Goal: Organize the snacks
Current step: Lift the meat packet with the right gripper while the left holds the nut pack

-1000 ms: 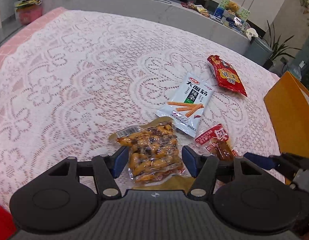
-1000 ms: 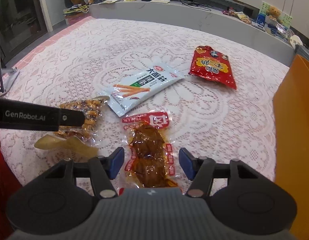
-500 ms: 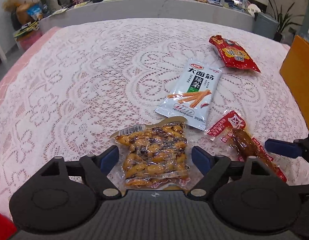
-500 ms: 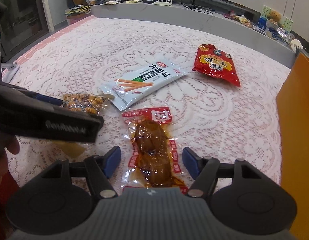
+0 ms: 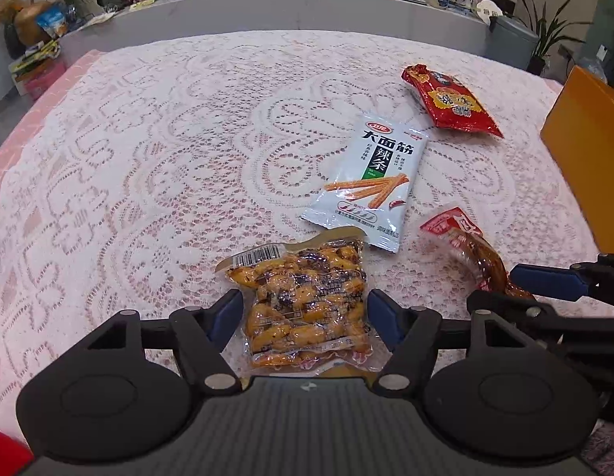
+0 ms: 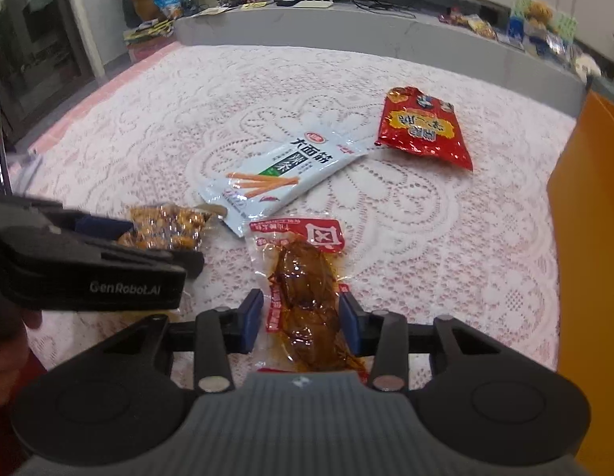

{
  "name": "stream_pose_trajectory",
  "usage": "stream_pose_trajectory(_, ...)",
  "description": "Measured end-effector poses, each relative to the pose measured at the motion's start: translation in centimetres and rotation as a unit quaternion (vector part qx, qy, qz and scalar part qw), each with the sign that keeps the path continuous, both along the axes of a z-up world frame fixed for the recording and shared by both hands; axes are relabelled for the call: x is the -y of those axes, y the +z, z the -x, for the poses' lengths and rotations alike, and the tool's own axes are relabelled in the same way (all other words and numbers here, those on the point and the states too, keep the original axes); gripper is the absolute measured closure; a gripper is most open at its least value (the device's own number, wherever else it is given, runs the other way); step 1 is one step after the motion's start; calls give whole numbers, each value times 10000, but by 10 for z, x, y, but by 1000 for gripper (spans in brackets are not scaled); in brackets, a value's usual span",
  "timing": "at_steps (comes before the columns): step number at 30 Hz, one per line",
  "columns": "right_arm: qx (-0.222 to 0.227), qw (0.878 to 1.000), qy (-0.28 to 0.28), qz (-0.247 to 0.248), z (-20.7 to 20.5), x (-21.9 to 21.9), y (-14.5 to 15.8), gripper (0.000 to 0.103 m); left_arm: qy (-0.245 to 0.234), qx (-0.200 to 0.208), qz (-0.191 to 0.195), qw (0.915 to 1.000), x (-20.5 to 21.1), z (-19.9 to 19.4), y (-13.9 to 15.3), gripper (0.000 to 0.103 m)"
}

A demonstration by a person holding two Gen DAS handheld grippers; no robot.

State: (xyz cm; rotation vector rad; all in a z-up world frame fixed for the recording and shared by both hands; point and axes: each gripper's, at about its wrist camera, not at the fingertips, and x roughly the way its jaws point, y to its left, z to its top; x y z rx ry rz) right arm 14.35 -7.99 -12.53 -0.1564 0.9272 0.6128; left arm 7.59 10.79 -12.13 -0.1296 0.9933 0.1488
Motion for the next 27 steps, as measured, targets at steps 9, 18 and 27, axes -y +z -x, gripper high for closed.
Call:
stream_pose_trajectory(9, -95, 9993, -275, -253, -1, 16, 16, 64, -87, 305, 184, 9993, 7, 13, 17, 27)
stream_pose_trajectory(18, 37, 9983, -354, -466, 9, 29, 37, 64, -46, 710, 287, 9970, 12, 28, 46, 27)
stream_pose_trajectory(27, 313, 9958, -526, -676, 16, 54, 69, 82, -170, 1102, 387, 9930, 28, 36, 79, 27)
